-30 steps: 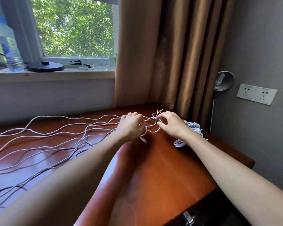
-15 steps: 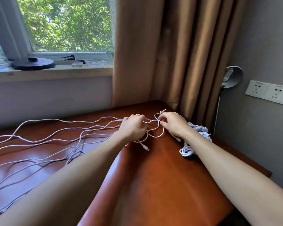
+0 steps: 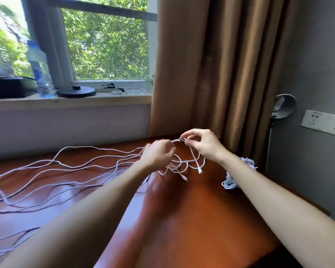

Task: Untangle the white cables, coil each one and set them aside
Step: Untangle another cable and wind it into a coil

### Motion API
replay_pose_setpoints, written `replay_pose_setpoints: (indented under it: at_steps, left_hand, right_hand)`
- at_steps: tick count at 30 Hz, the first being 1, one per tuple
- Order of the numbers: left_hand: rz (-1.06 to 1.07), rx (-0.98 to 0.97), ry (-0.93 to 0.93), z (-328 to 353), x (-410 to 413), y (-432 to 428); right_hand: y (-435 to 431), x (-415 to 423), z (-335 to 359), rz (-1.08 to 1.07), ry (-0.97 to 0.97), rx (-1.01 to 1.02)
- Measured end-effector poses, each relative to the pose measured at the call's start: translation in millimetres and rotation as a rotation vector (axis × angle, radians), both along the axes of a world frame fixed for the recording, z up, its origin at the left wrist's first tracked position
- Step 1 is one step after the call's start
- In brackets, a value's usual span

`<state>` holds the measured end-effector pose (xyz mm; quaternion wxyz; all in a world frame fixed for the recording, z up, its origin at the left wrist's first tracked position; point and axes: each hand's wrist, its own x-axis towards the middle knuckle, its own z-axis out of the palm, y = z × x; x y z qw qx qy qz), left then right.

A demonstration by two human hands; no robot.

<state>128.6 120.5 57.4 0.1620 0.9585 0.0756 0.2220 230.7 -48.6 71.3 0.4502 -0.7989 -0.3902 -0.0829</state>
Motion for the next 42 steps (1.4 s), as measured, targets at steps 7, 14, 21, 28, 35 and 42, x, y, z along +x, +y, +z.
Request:
replay_pose_setpoints:
  at_steps: [7, 14, 21, 28, 35, 42]
  left_hand:
    - [0.058, -0.07, -0.011, 4.3, -77.0, 22.6]
    - [0.069, -0.111, 0.003, -6.4, -145.0, 44.0]
    - [0.089, -0.097, -0.027, -17.1, -173.2, 61.7]
    - [0.247, -0.052, -0.079, -22.9, -178.8, 94.7]
    - [0.395, -0.175, -0.186, -28.4, -185.0, 124.1]
    - [0.336, -0.376, -0.335, -50.7, -183.1, 139.9]
  right_hand:
    - [35.3, -58.9, 10.1, 0.15, 0.057, 0.046]
    - [67.9, -111.8, 14.9, 0.233, 0.089, 0.063]
    - [101.3, -144.3, 5.5, 0.316, 0.182, 0.119]
    - [127.6, -136.5, -8.3, 0.306, 0.093, 0.057]
    - [153.6, -114.1, -33.2, 0.128, -0.247, -0.07]
    - [155.5, -127.7, -41.9, 0.251, -0.085, 0.027]
